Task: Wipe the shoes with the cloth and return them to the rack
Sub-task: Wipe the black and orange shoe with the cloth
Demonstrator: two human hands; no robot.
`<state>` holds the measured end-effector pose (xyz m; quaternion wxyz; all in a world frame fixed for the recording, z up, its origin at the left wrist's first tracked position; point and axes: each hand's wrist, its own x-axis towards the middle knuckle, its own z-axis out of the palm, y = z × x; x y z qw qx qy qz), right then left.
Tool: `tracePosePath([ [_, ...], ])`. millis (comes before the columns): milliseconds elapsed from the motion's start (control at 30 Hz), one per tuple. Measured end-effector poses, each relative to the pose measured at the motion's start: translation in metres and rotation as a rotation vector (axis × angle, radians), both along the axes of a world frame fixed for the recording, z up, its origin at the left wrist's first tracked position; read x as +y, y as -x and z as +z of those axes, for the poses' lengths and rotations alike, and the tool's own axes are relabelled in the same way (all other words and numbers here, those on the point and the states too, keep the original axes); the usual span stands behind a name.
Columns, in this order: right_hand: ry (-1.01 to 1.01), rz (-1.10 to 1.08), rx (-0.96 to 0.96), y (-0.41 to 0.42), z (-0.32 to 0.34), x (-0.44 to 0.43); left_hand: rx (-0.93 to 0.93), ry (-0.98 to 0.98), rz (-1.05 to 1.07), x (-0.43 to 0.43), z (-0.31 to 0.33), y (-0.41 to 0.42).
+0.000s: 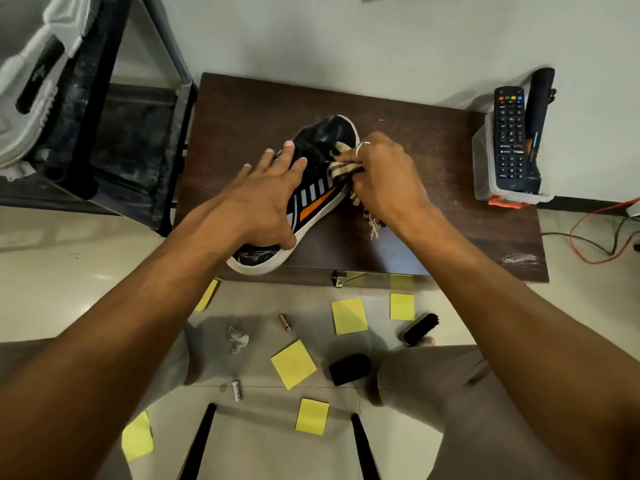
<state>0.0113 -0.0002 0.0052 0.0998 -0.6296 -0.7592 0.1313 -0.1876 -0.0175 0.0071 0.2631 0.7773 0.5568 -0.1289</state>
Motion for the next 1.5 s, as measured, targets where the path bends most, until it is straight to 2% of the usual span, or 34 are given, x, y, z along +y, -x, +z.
tracePosePath([
  [167,-0.118,-0.051,0.108,-0.007,0.003,0.004,0.179,-0.165,0.011,0.004,0.007,0.01],
  [233,-0.182,-0.068,0.143,-0.011,0.005,0.008,0.148,-0.185,0.055,0.007,0.006,0.018],
  [333,-0.203,0.01,0.17,-0.01,0.006,0.01,-0.004,-0.17,0.114,0.007,-0.001,0.02],
  [433,-0.177,0.094,0.104,-0.003,-0.001,0.008,-0.076,-0.243,0.143,0.006,-0.012,0.016],
  [633,-0.132,0.171,-0.122,0.013,-0.006,-0.001,-0.025,-0.391,0.129,0.005,-0.027,0.007],
  [800,0.022,0.342,-0.101,0.028,-0.011,-0.017,-0.023,-0.382,0.142,0.005,-0.029,0.008],
  [933,0.195,0.327,-0.019,0.024,-0.006,-0.007,-0.038,-0.347,0.142,0.006,-0.026,0.01],
  [1067,0.074,0.317,-0.107,0.021,0.001,-0.006,-0.052,-0.308,0.157,0.009,-0.023,0.011],
  [1267,-0.086,0.187,-0.205,0.016,0.004,-0.001,-0.078,-0.288,0.176,0.007,-0.021,0.011],
  [1367,-0.063,0.193,-0.196,0.024,0.002,-0.008,-0.053,-0.318,0.169,0.006,-0.023,0.009],
  [1500,0.043,0.173,-0.072,0.038,-0.006,-0.022,-0.016,-0.342,0.173,0.003,-0.023,0.006],
])
